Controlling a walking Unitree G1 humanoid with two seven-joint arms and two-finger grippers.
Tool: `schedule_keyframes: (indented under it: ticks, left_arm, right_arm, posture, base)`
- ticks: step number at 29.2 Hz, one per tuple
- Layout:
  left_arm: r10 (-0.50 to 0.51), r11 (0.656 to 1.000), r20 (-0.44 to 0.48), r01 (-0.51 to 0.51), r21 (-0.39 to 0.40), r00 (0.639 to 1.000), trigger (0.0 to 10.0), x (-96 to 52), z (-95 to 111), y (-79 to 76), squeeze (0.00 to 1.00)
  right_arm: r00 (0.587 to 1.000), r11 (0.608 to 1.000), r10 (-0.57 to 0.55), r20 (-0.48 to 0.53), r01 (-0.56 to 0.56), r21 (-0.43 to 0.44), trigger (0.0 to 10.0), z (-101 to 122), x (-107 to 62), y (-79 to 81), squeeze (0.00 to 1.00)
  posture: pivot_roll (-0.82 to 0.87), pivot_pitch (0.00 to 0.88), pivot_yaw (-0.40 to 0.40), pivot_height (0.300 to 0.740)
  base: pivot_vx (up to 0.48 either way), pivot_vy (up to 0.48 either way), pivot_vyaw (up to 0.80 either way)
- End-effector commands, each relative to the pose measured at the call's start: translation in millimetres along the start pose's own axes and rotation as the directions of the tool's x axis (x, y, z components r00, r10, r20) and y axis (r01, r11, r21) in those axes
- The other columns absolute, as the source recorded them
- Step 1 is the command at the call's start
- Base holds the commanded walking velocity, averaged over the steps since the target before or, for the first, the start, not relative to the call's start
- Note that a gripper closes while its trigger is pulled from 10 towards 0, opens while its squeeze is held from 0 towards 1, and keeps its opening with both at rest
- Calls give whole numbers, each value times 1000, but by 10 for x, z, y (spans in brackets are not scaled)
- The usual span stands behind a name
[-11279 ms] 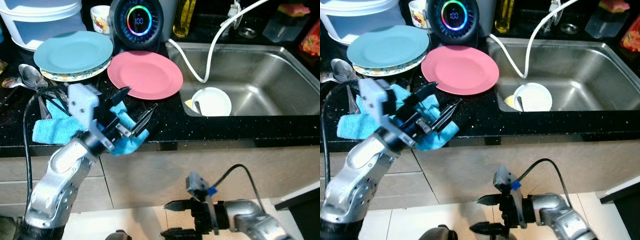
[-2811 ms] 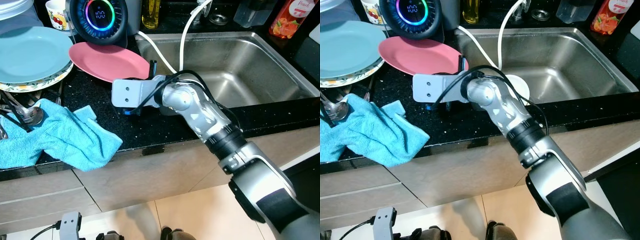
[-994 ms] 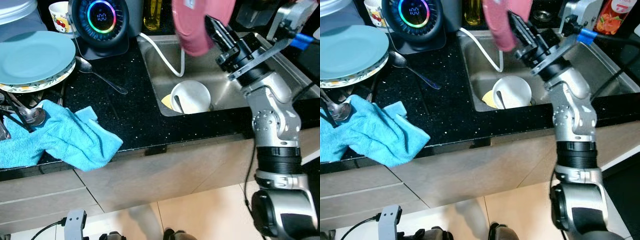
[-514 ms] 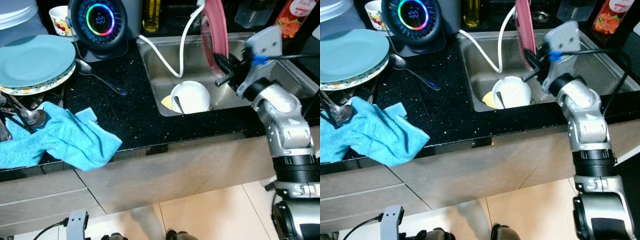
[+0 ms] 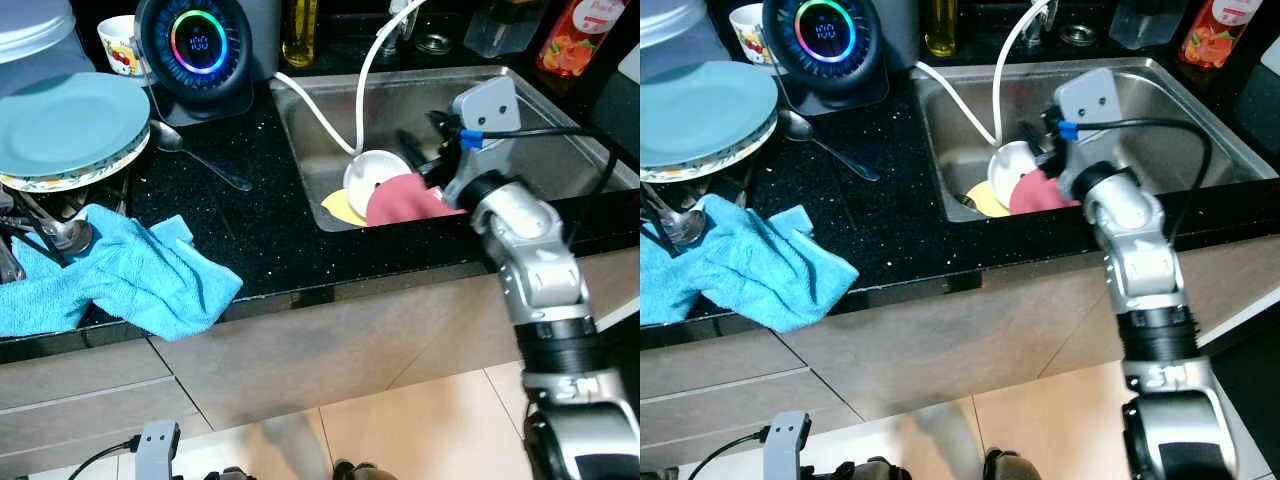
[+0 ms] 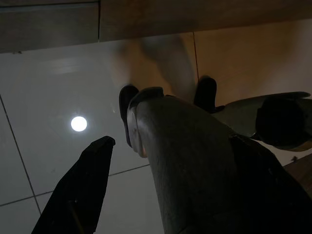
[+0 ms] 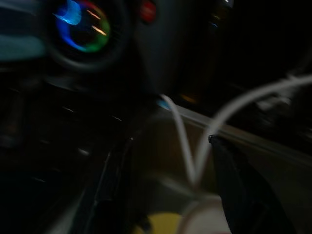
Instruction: Kitchen organization
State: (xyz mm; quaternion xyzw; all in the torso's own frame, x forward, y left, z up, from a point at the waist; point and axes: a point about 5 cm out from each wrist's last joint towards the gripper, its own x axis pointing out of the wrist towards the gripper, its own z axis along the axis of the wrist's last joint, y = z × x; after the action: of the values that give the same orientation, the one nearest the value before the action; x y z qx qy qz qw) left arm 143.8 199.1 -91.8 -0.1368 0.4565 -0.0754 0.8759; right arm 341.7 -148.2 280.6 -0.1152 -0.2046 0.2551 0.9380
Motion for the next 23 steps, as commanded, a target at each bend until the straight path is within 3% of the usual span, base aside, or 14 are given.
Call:
schedule_keyframes:
  ticks: [1, 2, 4, 8, 12, 13, 14, 19, 21, 23]
  left_arm:
    - [-19, 1000, -78, 18, -24, 997, 10000, -12, -217, -74, 0]
    - [-20, 1000, -78, 19, -22, 997, 10000, -11, -217, -77, 0]
    - [-21, 1000, -78, 19, -22, 997, 10000, -11, -217, -77, 0]
    - [-25, 1000, -69, 24, -17, 997, 10000, -11, -205, -75, 0]
    - [-28, 1000, -64, 27, -16, 998, 10000, -13, -195, -71, 0]
    - [-29, 1000, -63, 28, -15, 998, 10000, -14, -193, -68, 0]
    - [-29, 1000, -63, 28, -15, 998, 10000, -14, -193, -68, 0]
    - [-37, 999, -64, 37, -6, 997, 10000, -14, -189, -70, 0]
    - [-38, 999, -64, 38, -5, 997, 10000, -13, -188, -74, 0]
    - [-42, 999, -64, 42, -2, 997, 10000, -8, -186, -82, 0]
  right_arm:
    - [992, 995, 100, 74, -101, 22, 10000, 93, -29, 131, 63]
    - [965, 971, 217, 145, -229, 73, 10000, 166, -59, 323, 0]
    - [955, 961, 244, 166, -262, 90, 10000, 187, -69, 375, 0]
    - [866, 868, 393, 311, -460, 185, 10000, 325, -176, 628, 0]
    - [805, 802, 455, 380, -556, 217, 10000, 376, -261, 701, 0]
    - [781, 778, 486, 392, -591, 213, 10000, 388, -302, 741, 0]
    - [781, 778, 486, 392, -591, 213, 10000, 388, -302, 741, 0]
    - [682, 665, 623, 384, -720, 200, 10000, 354, -478, 919, 0]
    - [666, 645, 645, 375, -738, 201, 10000, 337, -508, 950, 0]
    - [677, 652, 646, 353, -729, 207, 10000, 299, -491, 983, 0]
  posture:
    - [100, 117, -27, 740]
    - [101, 117, -28, 740]
    - [101, 117, -28, 740]
    - [107, 118, -30, 740]
    - [108, 119, -29, 740]
    - [109, 121, -25, 740]
    - [109, 121, -25, 740]
    - [104, 123, -19, 740]
    - [104, 123, -19, 740]
    - [102, 124, -18, 740]
  base:
    - [0, 0, 0]
    - [0, 0, 0]
    - [0, 0, 0]
    - [0, 0, 0]
    - [0, 0, 0]
    - [0, 0, 0]
    - [0, 0, 0]
    - [0, 0, 0]
    - [0, 0, 0]
    - [0, 0, 0]
